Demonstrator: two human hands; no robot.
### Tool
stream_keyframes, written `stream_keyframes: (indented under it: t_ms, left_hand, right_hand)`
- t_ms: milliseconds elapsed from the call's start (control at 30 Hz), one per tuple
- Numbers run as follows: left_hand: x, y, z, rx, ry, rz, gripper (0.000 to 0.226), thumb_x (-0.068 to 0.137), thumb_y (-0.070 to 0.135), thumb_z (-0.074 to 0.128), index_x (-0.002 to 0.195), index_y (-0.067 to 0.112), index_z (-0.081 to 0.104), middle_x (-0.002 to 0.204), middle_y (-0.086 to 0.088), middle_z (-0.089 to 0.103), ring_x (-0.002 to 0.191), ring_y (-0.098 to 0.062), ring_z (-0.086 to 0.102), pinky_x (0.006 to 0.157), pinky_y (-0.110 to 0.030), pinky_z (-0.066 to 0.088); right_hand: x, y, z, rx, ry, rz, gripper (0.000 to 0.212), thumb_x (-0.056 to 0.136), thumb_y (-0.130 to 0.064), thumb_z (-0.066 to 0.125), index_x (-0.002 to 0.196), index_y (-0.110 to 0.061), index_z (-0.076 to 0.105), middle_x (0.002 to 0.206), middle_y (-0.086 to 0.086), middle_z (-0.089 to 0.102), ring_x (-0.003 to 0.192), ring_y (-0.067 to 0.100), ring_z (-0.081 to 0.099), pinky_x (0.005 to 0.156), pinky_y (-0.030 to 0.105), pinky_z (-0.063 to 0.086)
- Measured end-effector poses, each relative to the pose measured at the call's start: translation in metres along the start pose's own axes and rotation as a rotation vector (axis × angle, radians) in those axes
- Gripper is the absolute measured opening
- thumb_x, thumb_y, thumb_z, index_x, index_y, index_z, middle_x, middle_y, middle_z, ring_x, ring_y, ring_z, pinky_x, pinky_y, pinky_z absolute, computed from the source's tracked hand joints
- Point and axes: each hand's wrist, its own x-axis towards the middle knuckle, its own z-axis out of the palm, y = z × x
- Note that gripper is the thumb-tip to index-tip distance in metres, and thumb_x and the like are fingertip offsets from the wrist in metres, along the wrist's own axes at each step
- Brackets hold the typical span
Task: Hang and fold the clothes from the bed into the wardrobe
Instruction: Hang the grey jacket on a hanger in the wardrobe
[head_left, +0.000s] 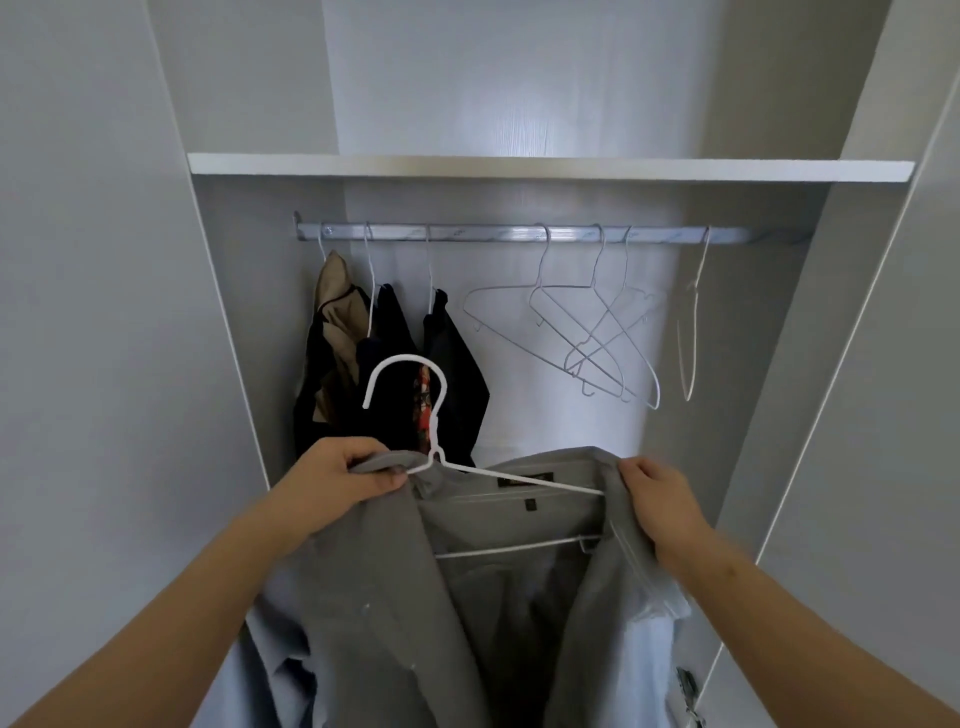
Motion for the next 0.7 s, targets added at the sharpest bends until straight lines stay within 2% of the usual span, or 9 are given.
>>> stream_keyframes:
  t_ms: [100, 167, 233, 333, 433, 500, 567, 633, 700]
  left_hand:
    - [0.0, 0.003, 0.002, 0.02, -0.027, -0.031, 0.012, 0.08, 0.009, 0.07, 0.07, 0.015, 0.069, 0.06, 0.007, 0.062, 0.058, 0.002, 0.057, 0.056, -0.009, 0.043]
    - [0.001, 0.007, 0.013, 0.064, -0.037, -0.028, 0.014, 0.08, 0.012, 0.071, 0.068, 0.018, 0.067, 0.061, 0.006, 0.06, 0.06, -0.003, 0.056, 0.059, -0.014, 0.042]
    - [0.002, 0.007, 0.03, 0.167, -0.027, -0.001, 0.016, 0.08, 0.019, 0.071, 0.066, 0.025, 0.065, 0.064, 0.004, 0.06, 0.062, -0.006, 0.054, 0.061, -0.022, 0.041]
    - [0.0, 0.002, 0.062, 0.293, 0.032, 0.011, 0.016, 0.081, 0.03, 0.067, 0.067, 0.03, 0.06, 0.065, 0.006, 0.06, 0.062, -0.007, 0.056, 0.06, -0.025, 0.042]
    - [-0.002, -0.01, 0.079, 0.26, 0.084, -0.055, 0.02, 0.082, 0.03, 0.066, 0.064, 0.034, 0.056, 0.064, 0.009, 0.058, 0.064, -0.007, 0.056, 0.057, -0.023, 0.04]
    - [-0.002, -0.016, 0.074, 0.178, 0.138, -0.091, 0.018, 0.081, 0.027, 0.068, 0.066, 0.034, 0.06, 0.068, 0.007, 0.062, 0.07, -0.01, 0.059, 0.061, -0.025, 0.043]
    - [-0.001, -0.018, 0.06, 0.083, 0.198, -0.075, 0.018, 0.08, 0.021, 0.071, 0.068, 0.031, 0.064, 0.069, 0.004, 0.064, 0.071, -0.014, 0.06, 0.065, -0.027, 0.044]
    - [0.001, -0.016, 0.042, 0.029, 0.224, -0.041, 0.017, 0.079, 0.015, 0.072, 0.069, 0.028, 0.066, 0.07, 0.001, 0.064, 0.071, -0.015, 0.059, 0.067, -0.029, 0.044]
    - [0.003, -0.009, 0.026, 0.043, 0.183, -0.003, 0.014, 0.079, 0.013, 0.072, 0.072, 0.025, 0.067, 0.072, -0.001, 0.065, 0.072, -0.015, 0.059, 0.069, -0.028, 0.044]
  right_hand:
    - [-0.001, -0.002, 0.001, -0.124, -0.032, -0.088, 0.022, 0.097, -0.019, 0.042, 0.089, -0.01, 0.061, 0.085, 0.002, 0.058, 0.075, 0.014, 0.05, 0.068, 0.027, 0.036]
    - [-0.005, -0.005, 0.006, -0.157, -0.071, -0.125, 0.022, 0.097, -0.019, 0.04, 0.089, -0.01, 0.059, 0.086, 0.0, 0.057, 0.076, 0.012, 0.05, 0.064, 0.025, 0.038]
    - [-0.013, -0.01, 0.016, -0.143, -0.1, -0.15, 0.022, 0.097, -0.019, 0.041, 0.086, -0.013, 0.059, 0.083, -0.003, 0.057, 0.075, 0.011, 0.05, 0.062, 0.02, 0.037]
    - [-0.028, -0.023, 0.033, -0.054, -0.149, -0.129, 0.023, 0.097, -0.021, 0.041, 0.081, -0.019, 0.058, 0.079, -0.005, 0.057, 0.07, 0.009, 0.05, 0.058, 0.021, 0.037]
    - [-0.041, -0.029, 0.042, 0.012, -0.273, -0.086, 0.026, 0.098, -0.025, 0.04, 0.079, -0.019, 0.057, 0.075, -0.002, 0.056, 0.067, 0.012, 0.049, 0.062, 0.024, 0.04]
    - [-0.046, -0.027, 0.04, 0.029, -0.377, -0.07, 0.028, 0.098, -0.026, 0.04, 0.076, -0.018, 0.055, 0.073, -0.001, 0.054, 0.066, 0.012, 0.049, 0.064, 0.025, 0.041]
    - [-0.047, -0.019, 0.034, -0.062, -0.439, -0.038, 0.03, 0.098, -0.025, 0.04, 0.071, -0.018, 0.051, 0.068, -0.001, 0.052, 0.061, 0.011, 0.048, 0.059, 0.023, 0.039]
    - [-0.046, -0.01, 0.032, -0.139, -0.434, 0.001, 0.03, 0.097, -0.022, 0.039, 0.068, -0.017, 0.045, 0.066, 0.001, 0.047, 0.061, 0.013, 0.044, 0.058, 0.025, 0.035]
    - [-0.042, -0.005, 0.031, -0.1, -0.313, 0.0, 0.027, 0.096, -0.017, 0.038, 0.069, -0.015, 0.042, 0.067, 0.004, 0.042, 0.064, 0.015, 0.039, 0.059, 0.028, 0.031]
